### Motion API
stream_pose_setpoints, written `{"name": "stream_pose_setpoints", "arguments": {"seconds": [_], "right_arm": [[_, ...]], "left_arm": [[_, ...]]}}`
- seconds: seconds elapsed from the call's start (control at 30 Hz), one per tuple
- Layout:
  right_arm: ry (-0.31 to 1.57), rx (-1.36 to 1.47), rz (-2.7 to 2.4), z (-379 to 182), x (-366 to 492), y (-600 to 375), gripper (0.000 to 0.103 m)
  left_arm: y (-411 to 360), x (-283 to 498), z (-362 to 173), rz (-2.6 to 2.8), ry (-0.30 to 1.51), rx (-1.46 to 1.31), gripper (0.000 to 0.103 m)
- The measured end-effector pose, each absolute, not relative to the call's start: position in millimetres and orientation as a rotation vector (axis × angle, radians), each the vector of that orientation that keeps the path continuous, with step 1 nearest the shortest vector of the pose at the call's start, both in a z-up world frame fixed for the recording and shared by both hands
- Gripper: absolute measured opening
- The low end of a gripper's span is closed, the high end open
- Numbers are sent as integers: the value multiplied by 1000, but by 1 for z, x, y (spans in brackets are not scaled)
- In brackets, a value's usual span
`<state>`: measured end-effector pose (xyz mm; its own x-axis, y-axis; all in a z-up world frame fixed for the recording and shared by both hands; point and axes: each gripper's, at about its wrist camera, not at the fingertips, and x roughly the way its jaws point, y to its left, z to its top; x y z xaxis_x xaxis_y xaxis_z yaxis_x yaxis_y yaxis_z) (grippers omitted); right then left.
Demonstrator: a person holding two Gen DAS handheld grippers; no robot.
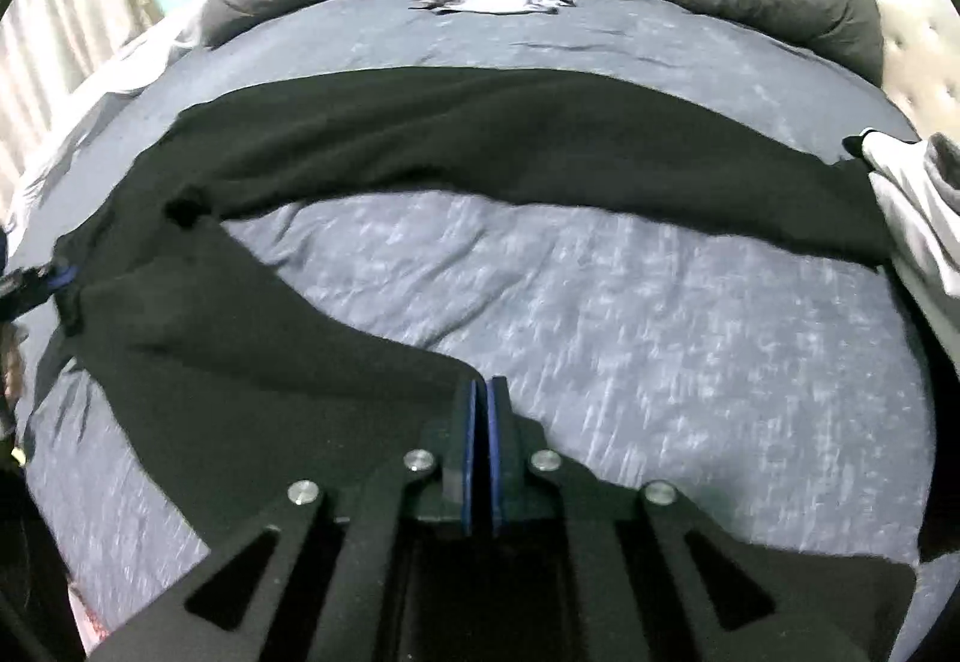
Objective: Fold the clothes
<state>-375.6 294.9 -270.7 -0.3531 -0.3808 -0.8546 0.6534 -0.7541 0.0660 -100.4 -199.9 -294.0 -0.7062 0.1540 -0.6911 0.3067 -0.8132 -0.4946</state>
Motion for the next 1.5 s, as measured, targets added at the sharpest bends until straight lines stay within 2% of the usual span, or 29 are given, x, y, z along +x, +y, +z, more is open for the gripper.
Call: {"name": "stream_pose_setpoints", "arguments": {"seconds": [0.17,0.23,0.4,0.47,0.53,0.63,0.77,0.9,1.0,1.1,1.13,1.3,1.4,1.5], "right_arm": [[360,1409,-2090,-295,-395,289,4],[378,1417,-2146,-292,-398,300,11],[310,1378,-2334,-263,-403,361,12],[266,1341,-2386,-248,-397,392,16],[254,1321,-2441,-239,-389,419,32],[224,1335,-2511,-235,-379,457,36],[136,1414,-2603,-244,-370,506,38],[88,1453,-2645,-252,-368,529,54],[34,1444,-2651,-254,-370,536,55],[-25,1389,-2616,-251,-368,537,54],[-29,1378,-2596,-251,-368,535,43],[-18,1417,-2524,-258,-373,528,7],[-109,1343,-2580,-249,-376,535,4],[-124,1258,-2671,-235,-380,536,3]], "left_arm": [[-200,-100,-294,-2665,923,1166,56],[-202,-100,-294,-2663,927,1163,56],[-203,-100,-295,-2659,937,1161,57],[-201,-100,-294,-2664,935,1162,57],[-201,-101,-293,-2668,932,1163,57],[-199,-102,-292,-2670,931,1162,57],[-198,-102,-292,-2668,919,1166,58],[-197,-103,-291,-2665,912,1166,58],[-196,-104,-291,-2663,907,1168,58],[-195,-106,-291,-2664,902,1175,58],[-195,-106,-292,-2665,899,1178,58],[-194,-108,-293,-2668,892,1185,58],[-194,-108,-293,-2668,889,1187,58],[-193,-107,-294,-2666,885,1189,58]]}}
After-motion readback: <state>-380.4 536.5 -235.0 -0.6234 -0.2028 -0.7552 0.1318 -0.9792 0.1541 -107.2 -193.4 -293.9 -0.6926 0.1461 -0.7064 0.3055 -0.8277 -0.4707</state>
